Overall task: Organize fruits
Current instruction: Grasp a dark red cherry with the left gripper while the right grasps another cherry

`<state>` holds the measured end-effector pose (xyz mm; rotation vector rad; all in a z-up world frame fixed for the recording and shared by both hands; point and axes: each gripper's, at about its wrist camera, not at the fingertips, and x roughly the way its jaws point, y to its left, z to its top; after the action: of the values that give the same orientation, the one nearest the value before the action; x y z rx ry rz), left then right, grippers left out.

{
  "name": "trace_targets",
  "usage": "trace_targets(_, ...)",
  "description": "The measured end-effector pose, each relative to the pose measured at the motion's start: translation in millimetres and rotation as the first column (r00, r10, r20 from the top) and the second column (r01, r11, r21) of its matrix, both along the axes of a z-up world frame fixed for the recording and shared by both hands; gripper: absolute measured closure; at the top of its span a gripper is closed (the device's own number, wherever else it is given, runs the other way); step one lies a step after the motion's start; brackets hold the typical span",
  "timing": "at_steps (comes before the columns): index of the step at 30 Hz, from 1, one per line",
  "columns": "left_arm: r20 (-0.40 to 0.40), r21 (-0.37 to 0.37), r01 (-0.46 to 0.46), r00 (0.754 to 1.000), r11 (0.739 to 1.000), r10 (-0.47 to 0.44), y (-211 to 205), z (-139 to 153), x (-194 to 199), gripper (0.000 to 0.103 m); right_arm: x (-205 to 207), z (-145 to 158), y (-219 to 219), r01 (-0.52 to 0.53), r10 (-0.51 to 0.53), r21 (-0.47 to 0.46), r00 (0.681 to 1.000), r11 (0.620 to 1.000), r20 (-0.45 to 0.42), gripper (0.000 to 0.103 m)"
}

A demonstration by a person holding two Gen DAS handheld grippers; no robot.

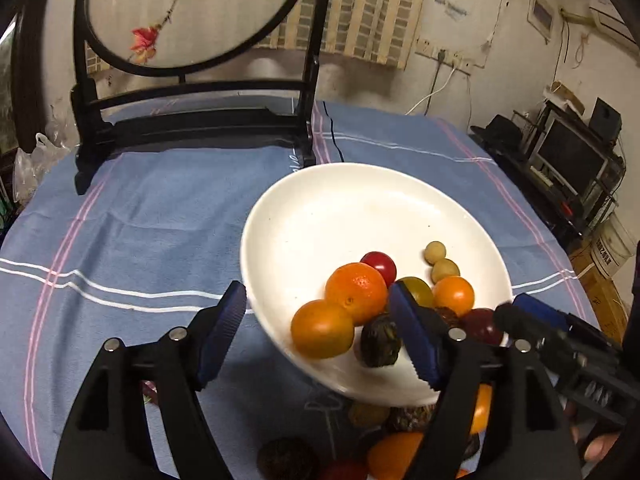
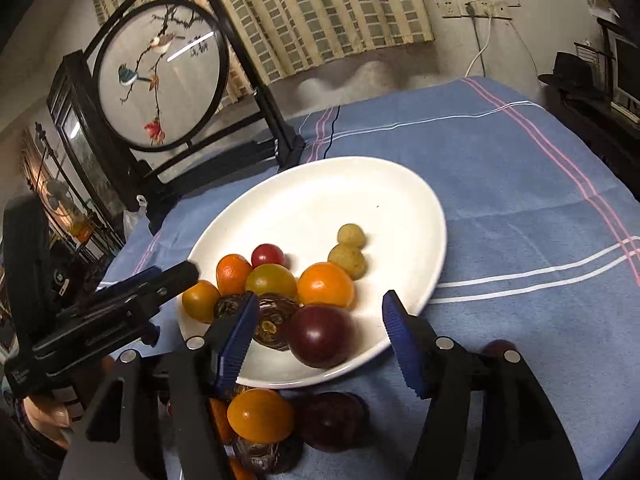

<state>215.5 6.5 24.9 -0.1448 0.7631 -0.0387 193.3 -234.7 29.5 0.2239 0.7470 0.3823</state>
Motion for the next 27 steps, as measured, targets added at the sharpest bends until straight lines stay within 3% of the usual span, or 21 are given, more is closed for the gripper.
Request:
trace_targets(4, 0.021, -0.013, -0.023, 1.0, 1.0, 0.023, 12.8, 6.3, -17.7, 0.024, -4.8, 2.3, -9.4, 0.02, -0.02, 0.006, 1.0, 1.0, -0.005, 0.033)
trace_targets(10, 0.024, -0.003, -0.056, 0.998, 0.998, 0.056, 32.0, 3.1, -42.4, 0.023, -13.5, 4.4, -9.0, 0.026, -0.026, -0.027, 0.999, 0.999, -0.022, 0.032)
trace_targets(21, -0.001, 0.13, -0.06, 0.998, 0.99, 0.06, 49.5, -19.6, -75.9, 0.023, -47.7, -5.6, 6.8, -0.006, 0.004, -0.146, 1.0, 0.989, -0.017, 0.032)
trace_targets(23, -0.003, 0.159, -0.068, 0.998, 0.985, 0.07, 50.8, -22.3, -75.0, 0.027, -51.1, -5.7, 5.5, -0.002, 0.0, -0.152, 1.0, 0.988, -0.014, 0.032)
trace_targets(27, -0.028, 0.142, -0.087, 0.995, 0.986, 0.092, 58.5, -30.3, -66.5, 0.04, -53.6, -3.4, 3.4, 0.005, -0.005, -0.147, 1.0, 0.989, -0.004, 0.032)
